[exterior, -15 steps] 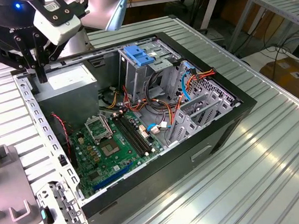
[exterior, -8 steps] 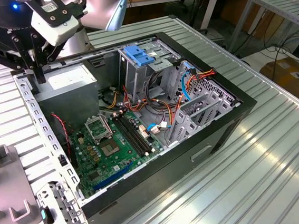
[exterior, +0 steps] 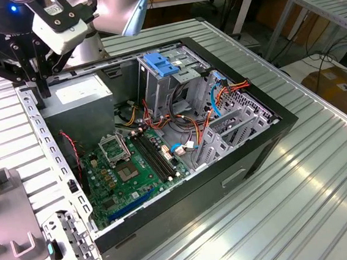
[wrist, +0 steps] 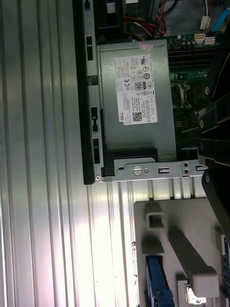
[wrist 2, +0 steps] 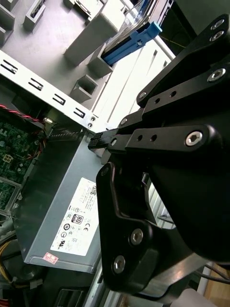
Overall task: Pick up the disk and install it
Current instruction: 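Reach for the disk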
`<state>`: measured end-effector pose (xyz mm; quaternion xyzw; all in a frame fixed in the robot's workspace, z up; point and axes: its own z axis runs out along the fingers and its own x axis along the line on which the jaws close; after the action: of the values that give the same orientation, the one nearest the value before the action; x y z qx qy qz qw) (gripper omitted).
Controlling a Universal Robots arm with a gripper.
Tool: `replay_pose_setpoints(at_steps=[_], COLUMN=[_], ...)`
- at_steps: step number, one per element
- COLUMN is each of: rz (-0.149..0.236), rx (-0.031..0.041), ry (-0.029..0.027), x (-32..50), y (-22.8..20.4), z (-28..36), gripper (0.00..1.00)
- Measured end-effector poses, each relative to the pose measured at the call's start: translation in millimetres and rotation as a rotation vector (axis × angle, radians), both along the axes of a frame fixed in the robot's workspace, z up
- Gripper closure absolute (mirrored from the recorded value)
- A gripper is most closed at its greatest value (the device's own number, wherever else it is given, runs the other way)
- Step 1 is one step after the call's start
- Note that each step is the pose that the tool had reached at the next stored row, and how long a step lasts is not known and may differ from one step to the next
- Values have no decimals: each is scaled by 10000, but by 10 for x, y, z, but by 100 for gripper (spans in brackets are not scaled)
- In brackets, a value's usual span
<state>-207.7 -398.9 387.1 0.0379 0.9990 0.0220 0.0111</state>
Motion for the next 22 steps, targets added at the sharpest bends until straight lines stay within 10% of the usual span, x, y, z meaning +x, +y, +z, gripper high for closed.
replay_pose_setpoints(at_steps=[22], rz=[0], rx=[0], ry=[0], x=[-108], y=[0], z=[-13], gripper=[89])
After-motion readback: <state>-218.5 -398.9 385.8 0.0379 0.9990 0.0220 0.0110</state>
